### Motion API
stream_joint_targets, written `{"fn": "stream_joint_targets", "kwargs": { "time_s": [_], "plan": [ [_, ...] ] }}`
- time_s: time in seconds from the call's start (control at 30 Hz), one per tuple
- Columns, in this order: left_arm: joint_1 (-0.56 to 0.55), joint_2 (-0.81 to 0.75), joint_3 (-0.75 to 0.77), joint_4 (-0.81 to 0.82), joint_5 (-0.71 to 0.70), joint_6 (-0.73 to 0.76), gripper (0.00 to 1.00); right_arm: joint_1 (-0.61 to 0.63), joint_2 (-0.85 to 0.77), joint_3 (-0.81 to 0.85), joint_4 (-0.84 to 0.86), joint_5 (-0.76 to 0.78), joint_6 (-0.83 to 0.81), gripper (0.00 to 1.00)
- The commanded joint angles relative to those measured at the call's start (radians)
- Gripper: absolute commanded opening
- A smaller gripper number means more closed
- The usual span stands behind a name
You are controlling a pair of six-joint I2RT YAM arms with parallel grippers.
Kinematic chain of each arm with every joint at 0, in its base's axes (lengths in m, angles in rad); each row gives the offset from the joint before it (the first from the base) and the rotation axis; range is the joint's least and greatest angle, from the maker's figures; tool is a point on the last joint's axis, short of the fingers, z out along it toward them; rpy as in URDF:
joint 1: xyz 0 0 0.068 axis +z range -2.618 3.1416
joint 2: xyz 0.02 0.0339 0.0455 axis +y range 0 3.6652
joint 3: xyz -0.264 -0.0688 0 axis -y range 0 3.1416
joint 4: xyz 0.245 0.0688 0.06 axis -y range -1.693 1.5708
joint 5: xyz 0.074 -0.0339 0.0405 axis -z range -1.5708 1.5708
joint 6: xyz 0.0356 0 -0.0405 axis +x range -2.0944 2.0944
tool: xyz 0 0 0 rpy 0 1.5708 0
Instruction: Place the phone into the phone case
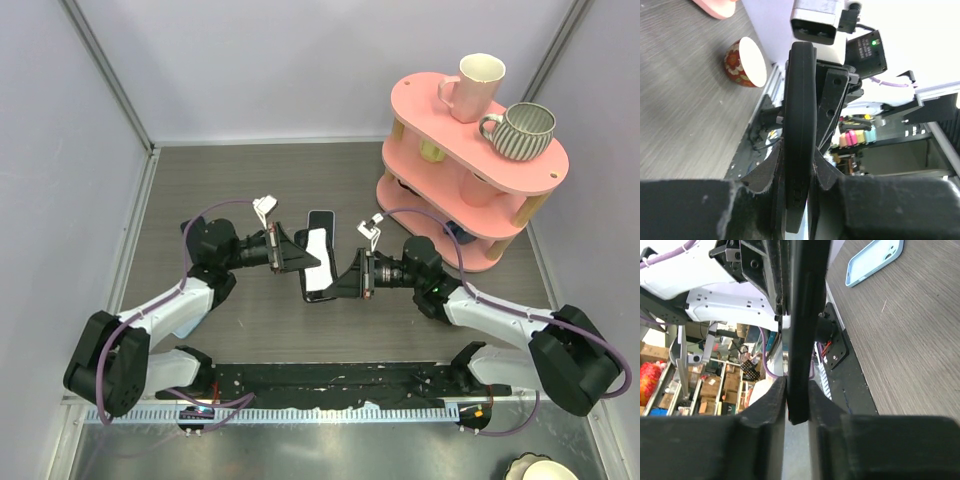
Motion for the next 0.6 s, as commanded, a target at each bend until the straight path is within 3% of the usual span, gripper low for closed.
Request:
{"fn": "stream_joint_targets", "kwargs": {
  "time_s": [0.0,0.07,0.2,0.23,0.27,0.3,0.37,0.47,0.57],
  "plan": [
    [-0.002,-0.019,0.117,-0.190,-0.050,0.189,0.00,0.019,-0.021,0.000,-0.021,0.073,-0.077,0.13],
    [-0.002,-0.036,0.139,-0.318,-0.063,0.267,0.00,0.019,-0.035,-0.004,-0.050,0.102,-0.079,0.02],
    [-0.002,-0.067,0.159,-0.414,-0.083,0.350,0.00,0.019,-0.074,0.053,-0.252,0.200,-0.143,0.01],
    [-0.002,-0.073,0.162,-0.427,-0.083,0.363,0.00,0.019,-0.082,0.055,-0.266,0.206,-0.148,0.06],
    [-0.002,-0.073,0.160,-0.426,-0.081,0.362,0.00,0.019,-0.091,0.053,-0.252,0.209,-0.145,0.29],
    [-0.002,-0.074,0.157,-0.415,-0.064,0.358,0.00,0.019,-0.104,0.044,-0.239,0.217,-0.139,0.40],
    [-0.002,-0.061,0.136,-0.315,-0.029,0.290,0.00,0.019,-0.133,0.036,-0.176,0.210,-0.116,0.55],
    [-0.002,-0.038,0.100,-0.135,0.044,0.160,0.00,0.017,-0.156,0.059,-0.189,0.206,-0.120,0.59],
    [-0.005,-0.048,0.100,-0.119,0.086,0.144,0.00,0.005,-0.162,0.104,-0.255,0.242,-0.166,0.60]
  ]
}}
